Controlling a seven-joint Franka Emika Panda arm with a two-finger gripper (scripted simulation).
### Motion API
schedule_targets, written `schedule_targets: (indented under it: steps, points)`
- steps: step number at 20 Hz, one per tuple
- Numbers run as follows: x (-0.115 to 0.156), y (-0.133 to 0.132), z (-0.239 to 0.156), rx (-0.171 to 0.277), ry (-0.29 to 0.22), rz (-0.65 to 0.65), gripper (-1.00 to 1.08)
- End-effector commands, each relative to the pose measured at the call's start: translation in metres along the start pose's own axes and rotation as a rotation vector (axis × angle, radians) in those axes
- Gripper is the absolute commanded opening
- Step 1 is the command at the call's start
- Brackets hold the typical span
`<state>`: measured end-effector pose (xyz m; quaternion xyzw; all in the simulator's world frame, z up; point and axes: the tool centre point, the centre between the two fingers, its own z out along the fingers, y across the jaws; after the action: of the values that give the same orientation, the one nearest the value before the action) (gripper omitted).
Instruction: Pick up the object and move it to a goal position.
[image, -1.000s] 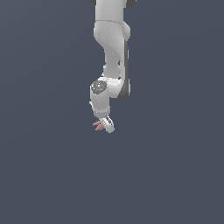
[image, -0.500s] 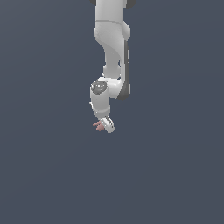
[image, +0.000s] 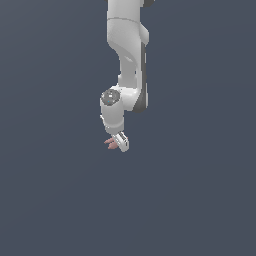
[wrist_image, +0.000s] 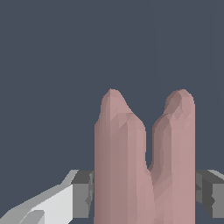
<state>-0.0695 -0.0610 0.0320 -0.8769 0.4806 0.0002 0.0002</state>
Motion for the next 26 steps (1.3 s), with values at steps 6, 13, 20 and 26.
schedule_targets:
  steps: [6, 13, 20, 26]
  points:
    - [0.025, -0.005, -0.041, 0.0, 0.001, 0.001, -1.0]
    - [0.062, -0.012, -0.101, -0.002, 0.002, 0.002, -1.0]
    - [0.101, -0.021, -0.164, -0.002, 0.002, 0.002, -1.0]
    - [0.129, -0.029, -0.208, -0.001, 0.002, 0.001, -1.0]
